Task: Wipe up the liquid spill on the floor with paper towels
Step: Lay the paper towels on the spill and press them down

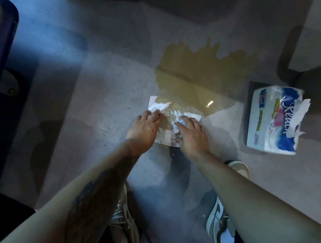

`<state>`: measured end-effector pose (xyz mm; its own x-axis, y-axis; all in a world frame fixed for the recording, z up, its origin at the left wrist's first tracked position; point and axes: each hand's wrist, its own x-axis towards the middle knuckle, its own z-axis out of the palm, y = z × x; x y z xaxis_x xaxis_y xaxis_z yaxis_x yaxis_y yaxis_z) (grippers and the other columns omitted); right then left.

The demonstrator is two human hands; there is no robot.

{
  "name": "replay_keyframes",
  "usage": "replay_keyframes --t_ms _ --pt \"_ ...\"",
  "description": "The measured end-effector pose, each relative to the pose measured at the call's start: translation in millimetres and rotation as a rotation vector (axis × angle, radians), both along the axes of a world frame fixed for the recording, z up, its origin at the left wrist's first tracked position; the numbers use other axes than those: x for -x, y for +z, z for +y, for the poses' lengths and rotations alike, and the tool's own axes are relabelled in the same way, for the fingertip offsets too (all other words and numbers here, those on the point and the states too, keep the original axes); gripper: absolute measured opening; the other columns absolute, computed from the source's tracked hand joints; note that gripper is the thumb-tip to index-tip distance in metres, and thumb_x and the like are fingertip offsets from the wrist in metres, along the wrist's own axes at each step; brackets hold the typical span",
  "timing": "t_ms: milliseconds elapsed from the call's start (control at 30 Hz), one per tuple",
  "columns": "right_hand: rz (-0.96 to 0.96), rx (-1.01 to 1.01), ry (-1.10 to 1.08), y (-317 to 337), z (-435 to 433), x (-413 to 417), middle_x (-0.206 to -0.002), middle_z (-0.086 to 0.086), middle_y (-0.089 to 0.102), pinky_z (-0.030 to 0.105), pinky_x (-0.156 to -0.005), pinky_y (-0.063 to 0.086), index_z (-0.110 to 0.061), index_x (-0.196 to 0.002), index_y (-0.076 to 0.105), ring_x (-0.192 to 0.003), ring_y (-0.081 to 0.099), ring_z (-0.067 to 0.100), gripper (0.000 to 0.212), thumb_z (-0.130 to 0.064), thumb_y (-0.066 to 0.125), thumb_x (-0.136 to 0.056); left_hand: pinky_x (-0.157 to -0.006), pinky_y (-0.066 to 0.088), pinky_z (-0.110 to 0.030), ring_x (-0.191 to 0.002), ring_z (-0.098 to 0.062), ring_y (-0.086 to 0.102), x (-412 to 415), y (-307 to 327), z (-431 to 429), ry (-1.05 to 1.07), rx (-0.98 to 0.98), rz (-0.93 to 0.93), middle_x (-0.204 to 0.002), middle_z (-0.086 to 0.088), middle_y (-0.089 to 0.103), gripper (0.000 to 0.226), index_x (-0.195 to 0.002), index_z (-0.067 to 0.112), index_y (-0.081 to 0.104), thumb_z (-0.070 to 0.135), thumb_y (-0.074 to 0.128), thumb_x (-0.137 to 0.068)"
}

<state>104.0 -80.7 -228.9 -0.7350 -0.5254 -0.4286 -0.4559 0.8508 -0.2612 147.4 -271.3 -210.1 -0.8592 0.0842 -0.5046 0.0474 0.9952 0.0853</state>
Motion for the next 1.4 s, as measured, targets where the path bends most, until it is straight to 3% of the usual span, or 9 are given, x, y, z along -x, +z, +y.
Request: replay_keyframes --t_ms 100,200,400,633,867,1000,1100,1267,1400 --pt "0.035 0.028 0.037 -2.5 1.1 -0.1 -0.139 0.002 0.054 0.043 -0.099 0.044 -0.021 -0.124 0.066 -0.125 0.048 0.029 0.046 -0.020 0.076 -0.079 -0.087 0.044 -0.039 -0.107 -0.027 0.048 -8.7 -2.3 1.6 0.001 0.016 0.062 -0.131 -0.005 0.047 0.054 -0.141 0.017 0.042 0.015 0.051 -0.088" --pt "0.053 0.058 0.096 -4.6 4.2 2.0 -0.122 0.000 0.062 0.041 -0.087 0.048 -0.022 -0.105 0.071 -0.110 0.056 0.029 0.035 -0.019 0.082 -0.071 -0.079 0.041 -0.038 -0.099 -0.027 0.050 -16.6 -7.1 -0.5 0.012 -0.003 0.085 -0.112 -0.003 0.054 0.036 -0.118 0.019 0.060 0.014 0.059 -0.082" --pt "-0.003 0.108 0.125 1.4 6.0 9.7 -0.096 0.001 0.064 0.040 -0.081 0.046 -0.020 -0.087 0.068 -0.097 0.059 0.029 0.025 -0.009 0.075 -0.066 -0.080 0.044 -0.037 -0.102 -0.026 0.051 -15.9 -7.5 -0.6 0.032 -0.077 0.079 -0.110 -0.002 0.056 0.033 -0.115 0.022 0.063 0.009 0.056 -0.085" --pt "-0.243 0.236 -0.266 21.2 -0.3 37.3 -0.086 -0.005 0.066 0.034 -0.068 0.050 -0.023 -0.088 0.059 -0.080 0.061 0.022 0.015 -0.019 0.067 -0.077 -0.074 0.046 -0.036 -0.088 -0.031 0.065 -2.8 -2.7 -12.4 0.319 -0.269 0.120 -0.097 -0.003 0.070 0.020 -0.099 0.022 0.065 0.012 0.058 -0.082" --pt "-0.204 0.343 -0.426 28.5 -19.0 77.2 -0.104 -0.009 0.064 0.030 -0.079 0.050 -0.025 -0.106 0.055 -0.094 0.061 0.016 0.027 -0.018 0.067 -0.083 -0.086 0.049 -0.031 -0.107 -0.026 0.062 48.4 0.7 -28.2 0.682 -0.481 0.121 -0.123 -0.005 0.062 0.040 -0.127 0.018 0.059 0.025 0.068 -0.088" --pt "0.057 0.234 -0.259 23.8 -27.4 87.0 -0.124 0.003 0.057 0.039 -0.093 0.045 -0.019 -0.119 0.058 -0.113 0.052 0.029 0.041 -0.024 0.069 -0.080 -0.098 0.046 -0.048 -0.122 -0.035 0.047 59.7 -1.3 -27.5 0.527 -0.300 0.212 -0.141 -0.010 0.046 0.060 -0.138 0.016 0.049 0.030 0.071 -0.084" --pt "0.192 0.262 -0.083 22.8 -27.5 82.6 -0.124 0.004 0.057 0.041 -0.094 0.045 -0.018 -0.119 0.062 -0.111 0.050 0.029 0.038 -0.024 0.066 -0.081 -0.095 0.044 -0.047 -0.122 -0.033 0.046 56.5 -1.2 -24.0 0.363 -0.230 0.347 -0.139 -0.008 0.048 0.050 -0.132 0.016 0.054 0.025 0.067 -0.084" --pt "0.066 0.032 0.183 15.6 -17.3 71.5 -0.131 0.003 0.055 0.043 -0.102 0.039 -0.018 -0.122 0.063 -0.119 0.048 0.030 0.040 -0.031 0.061 -0.084 -0.086 0.044 -0.043 -0.107 -0.028 0.050 46.1 -7.7 -22.3 0.176 -0.150 0.212 -0.117 -0.002 0.060 0.029 -0.110 0.017 0.068 0.020 0.057 -0.084" --pt "0.020 -0.011 0.225 10.2 -4.9 67.1 -0.142 -0.001 0.050 0.041 -0.106 0.034 -0.020 -0.130 0.059 -0.128 0.045 0.026 0.047 -0.038 0.059 -0.087 -0.087 0.044 -0.043 -0.105 -0.028 0.051 34.7 -13.9 -22.8 0.120 -0.119 0.178 -0.123 -0.001 0.059 0.033 -0.112 0.018 0.071 0.019 0.058 -0.082"
